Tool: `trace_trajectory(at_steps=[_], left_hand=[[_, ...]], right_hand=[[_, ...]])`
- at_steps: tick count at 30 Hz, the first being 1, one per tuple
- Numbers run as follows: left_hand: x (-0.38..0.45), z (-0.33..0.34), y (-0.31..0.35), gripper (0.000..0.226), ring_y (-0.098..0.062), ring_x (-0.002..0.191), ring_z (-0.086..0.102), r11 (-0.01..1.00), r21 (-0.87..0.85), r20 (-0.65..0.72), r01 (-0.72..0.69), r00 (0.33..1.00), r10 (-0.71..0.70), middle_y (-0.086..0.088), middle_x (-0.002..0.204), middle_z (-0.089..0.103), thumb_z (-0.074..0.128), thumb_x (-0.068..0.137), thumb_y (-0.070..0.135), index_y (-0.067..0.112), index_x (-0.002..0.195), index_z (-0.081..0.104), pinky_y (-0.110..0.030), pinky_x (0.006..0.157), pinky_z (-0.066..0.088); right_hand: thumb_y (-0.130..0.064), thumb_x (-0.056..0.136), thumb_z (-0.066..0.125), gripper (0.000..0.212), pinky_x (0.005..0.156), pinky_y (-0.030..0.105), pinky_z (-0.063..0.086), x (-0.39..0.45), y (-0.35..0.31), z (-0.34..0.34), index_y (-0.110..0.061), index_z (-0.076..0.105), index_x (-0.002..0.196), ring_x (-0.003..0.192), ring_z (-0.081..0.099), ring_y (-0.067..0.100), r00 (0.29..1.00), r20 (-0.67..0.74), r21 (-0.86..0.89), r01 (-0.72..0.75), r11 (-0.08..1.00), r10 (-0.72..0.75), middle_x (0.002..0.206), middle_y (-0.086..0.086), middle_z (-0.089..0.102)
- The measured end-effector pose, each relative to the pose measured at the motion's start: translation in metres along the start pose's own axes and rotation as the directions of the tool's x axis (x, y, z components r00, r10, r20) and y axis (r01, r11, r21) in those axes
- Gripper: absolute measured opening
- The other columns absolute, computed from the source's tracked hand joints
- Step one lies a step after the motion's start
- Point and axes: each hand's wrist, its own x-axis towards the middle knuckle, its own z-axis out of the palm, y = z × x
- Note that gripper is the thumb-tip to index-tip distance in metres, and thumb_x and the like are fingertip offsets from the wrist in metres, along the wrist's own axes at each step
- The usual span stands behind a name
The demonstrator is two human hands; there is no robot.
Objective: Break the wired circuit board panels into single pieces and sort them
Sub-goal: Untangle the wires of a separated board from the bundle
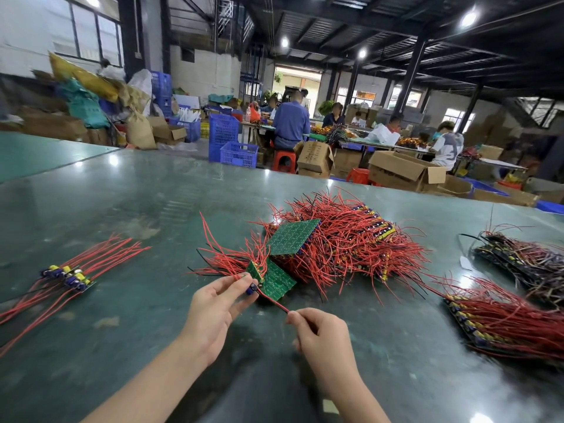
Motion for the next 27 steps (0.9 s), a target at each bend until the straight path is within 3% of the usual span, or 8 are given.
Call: trace_trajectory(at_steps=[6,10,13,17,21,27], left_hand=[[0.0046,-0.0022,0.0025,0.007,-0.012,0.062,0.068,0.998,-0.069,-0.042,-0.006,0.999,0.003,-0.008,0.070,0.069,0.060,0.080,-0.004,-0.004,0.084,0.065,-0.023,0.065,0.059],[0.0054,-0.0031,0.0037,0.008,-0.012,0.063,0.068,0.998,-0.069,-0.030,0.009,1.000,-0.011,-0.008,0.070,0.070,0.062,0.079,0.000,-0.001,0.085,0.066,-0.023,0.065,0.058],[0.0076,-0.0072,0.0052,0.007,-0.014,0.066,0.071,0.999,-0.046,-0.029,0.028,0.999,-0.029,-0.008,0.076,0.073,0.061,0.081,0.004,0.004,0.087,0.064,-0.024,0.064,0.059],[0.0084,-0.0077,0.0041,0.005,-0.014,0.068,0.071,0.999,-0.025,-0.034,0.027,0.999,-0.027,-0.008,0.080,0.075,0.060,0.085,0.006,0.010,0.087,0.062,-0.024,0.063,0.059],[0.0089,-0.0082,0.0069,0.010,-0.007,0.061,0.068,1.000,-0.012,-0.034,0.005,0.999,-0.006,-0.003,0.073,0.074,0.059,0.086,0.003,0.012,0.083,0.063,-0.019,0.059,0.056],[0.0089,-0.0087,0.0054,0.013,-0.007,0.057,0.065,1.000,0.021,-0.045,0.015,0.999,-0.014,-0.001,0.067,0.071,0.059,0.086,0.000,0.011,0.081,0.064,-0.017,0.057,0.055]], right_hand=[[-0.026,0.090,0.058,0.025,0.065,0.035,0.051,-0.0001,0.0007,-0.0002,-0.032,0.063,0.066,0.060,0.063,0.018,0.999,-0.026,-0.060,-0.023,0.998,0.021,0.056,0.004,0.064],[-0.019,0.092,0.055,0.026,0.057,0.025,0.044,0.0018,0.0004,-0.0010,-0.031,0.066,0.072,0.047,0.051,0.003,0.998,0.040,0.040,-0.045,0.998,0.043,0.059,-0.008,0.067],[-0.017,0.093,0.055,0.023,0.052,0.021,0.037,0.0030,0.0018,-0.0012,-0.028,0.067,0.077,0.045,0.044,0.002,0.997,0.052,0.087,-0.067,0.994,0.063,0.067,-0.012,0.071],[-0.016,0.090,0.059,0.020,0.052,0.019,0.038,0.0024,0.0009,-0.0032,-0.027,0.069,0.077,0.046,0.044,0.002,0.997,0.059,0.105,-0.055,0.993,0.049,0.067,-0.011,0.072],[-0.014,0.086,0.064,0.014,0.050,0.009,0.034,0.0015,0.0002,-0.0047,-0.023,0.071,0.078,0.045,0.050,-0.003,0.999,0.017,0.138,-0.038,0.990,0.036,0.067,-0.010,0.072],[-0.014,0.083,0.066,0.013,0.052,0.008,0.037,0.0010,0.0011,-0.0057,-0.019,0.071,0.072,0.048,0.054,-0.006,0.998,-0.016,0.113,-0.052,0.992,0.054,0.062,-0.011,0.070]])
